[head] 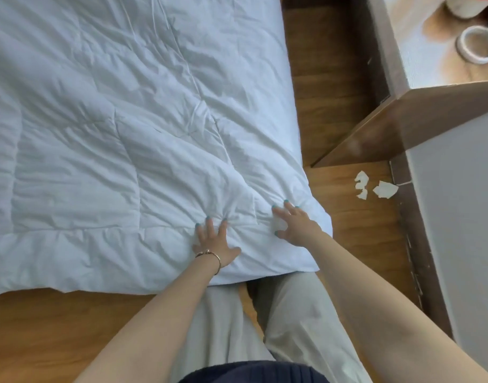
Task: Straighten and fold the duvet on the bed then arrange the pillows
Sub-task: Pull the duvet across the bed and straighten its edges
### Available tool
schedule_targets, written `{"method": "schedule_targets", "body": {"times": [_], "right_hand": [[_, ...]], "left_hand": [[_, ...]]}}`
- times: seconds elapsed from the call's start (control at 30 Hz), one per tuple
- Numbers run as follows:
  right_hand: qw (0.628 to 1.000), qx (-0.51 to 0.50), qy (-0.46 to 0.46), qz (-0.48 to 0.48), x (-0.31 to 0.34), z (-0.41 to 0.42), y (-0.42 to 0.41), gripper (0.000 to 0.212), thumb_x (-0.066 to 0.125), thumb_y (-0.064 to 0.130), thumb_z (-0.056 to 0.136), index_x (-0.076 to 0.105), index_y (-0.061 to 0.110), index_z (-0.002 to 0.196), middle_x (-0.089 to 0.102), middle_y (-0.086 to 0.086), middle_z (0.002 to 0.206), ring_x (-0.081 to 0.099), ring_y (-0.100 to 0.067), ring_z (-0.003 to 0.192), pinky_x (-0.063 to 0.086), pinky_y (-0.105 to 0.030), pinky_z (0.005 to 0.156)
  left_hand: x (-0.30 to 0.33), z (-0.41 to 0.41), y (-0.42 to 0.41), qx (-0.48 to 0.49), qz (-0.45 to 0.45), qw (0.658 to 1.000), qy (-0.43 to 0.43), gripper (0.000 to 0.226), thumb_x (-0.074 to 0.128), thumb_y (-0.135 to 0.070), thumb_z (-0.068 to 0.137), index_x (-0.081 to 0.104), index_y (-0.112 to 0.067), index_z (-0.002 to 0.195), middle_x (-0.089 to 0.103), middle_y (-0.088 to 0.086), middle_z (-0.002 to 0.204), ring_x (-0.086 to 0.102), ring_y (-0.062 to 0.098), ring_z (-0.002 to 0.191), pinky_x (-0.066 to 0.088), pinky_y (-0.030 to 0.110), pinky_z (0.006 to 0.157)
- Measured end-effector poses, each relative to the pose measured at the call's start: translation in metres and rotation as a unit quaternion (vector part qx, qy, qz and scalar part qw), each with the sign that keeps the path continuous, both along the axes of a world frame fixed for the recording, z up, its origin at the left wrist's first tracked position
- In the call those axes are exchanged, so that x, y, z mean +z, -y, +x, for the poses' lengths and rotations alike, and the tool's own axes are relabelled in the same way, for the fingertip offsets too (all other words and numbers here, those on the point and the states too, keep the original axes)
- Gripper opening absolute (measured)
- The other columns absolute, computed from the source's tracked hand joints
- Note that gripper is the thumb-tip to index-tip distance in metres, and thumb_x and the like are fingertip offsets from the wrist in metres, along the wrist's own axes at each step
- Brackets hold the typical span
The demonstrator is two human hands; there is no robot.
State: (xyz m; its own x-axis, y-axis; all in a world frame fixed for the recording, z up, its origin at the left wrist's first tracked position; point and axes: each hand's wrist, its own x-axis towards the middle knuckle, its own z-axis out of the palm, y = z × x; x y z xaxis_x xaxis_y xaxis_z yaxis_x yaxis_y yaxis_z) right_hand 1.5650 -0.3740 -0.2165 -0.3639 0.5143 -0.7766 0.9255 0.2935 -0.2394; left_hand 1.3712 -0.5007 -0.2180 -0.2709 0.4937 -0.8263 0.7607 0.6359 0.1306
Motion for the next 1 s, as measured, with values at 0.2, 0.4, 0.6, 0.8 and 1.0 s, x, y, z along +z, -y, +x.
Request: {"method": "schedule_targets", "body": {"times": [0.2,0.4,0.6,0.8,1.0], "right_hand": [[0.996,0.090,-0.009,-0.015,0.001,0.074,-0.019,0.073,0.054,0.037,0.094,0.010,0.041,0.152,0.006,0.011,0.161,0.014,-0.020,0.147,0.037,-0.046,0.107],[0.991,0.065,0.006,-0.117,0.020,0.181,-0.054,0.079,0.060,0.044,0.090,0.019,0.021,0.153,0.026,0.000,0.157,0.027,-0.023,0.143,0.032,-0.041,0.112],[0.990,0.066,0.023,-0.119,0.024,0.243,-0.078,0.068,0.051,0.048,0.094,0.029,0.016,0.150,0.037,-0.010,0.150,0.032,-0.029,0.139,0.034,-0.043,0.109],[0.986,0.075,0.024,-0.148,0.027,0.273,-0.100,0.061,0.048,0.046,0.095,0.036,0.014,0.146,0.040,-0.009,0.149,0.040,-0.027,0.135,0.036,-0.040,0.108],[0.985,0.082,0.037,-0.148,0.033,0.268,-0.132,0.053,0.045,0.045,0.097,0.044,0.011,0.138,0.051,-0.009,0.139,0.048,-0.026,0.126,0.041,-0.035,0.100]], "left_hand": [[-0.001,0.108,-0.044,0.064,-0.007,0.998,-0.024,0.100,0.049,-0.061,0.086,-0.015,-0.021,0.151,-0.026,-0.003,0.158,-0.018,0.039,0.144,0.017,0.056,0.114],[0.012,0.213,-0.092,0.180,0.001,0.983,-0.025,0.090,0.049,-0.054,0.090,0.004,-0.010,0.153,-0.003,0.007,0.160,-0.004,0.031,0.147,0.013,0.043,0.118],[0.017,0.305,-0.108,0.150,-0.006,0.983,0.102,0.059,0.049,-0.037,0.094,0.034,-0.016,0.147,0.034,0.007,0.151,0.033,0.025,0.139,0.030,0.035,0.112],[0.024,0.324,-0.116,0.131,-0.073,0.980,0.130,0.020,0.043,-0.029,0.093,0.060,-0.018,0.089,0.059,0.007,0.098,0.058,0.026,0.098,0.042,0.028,0.078],[0.034,0.295,-0.143,0.196,-0.007,0.976,0.093,0.009,0.048,-0.028,0.090,0.051,-0.028,0.082,0.051,0.000,0.084,0.045,0.019,0.079,0.035,0.027,0.071]]}}
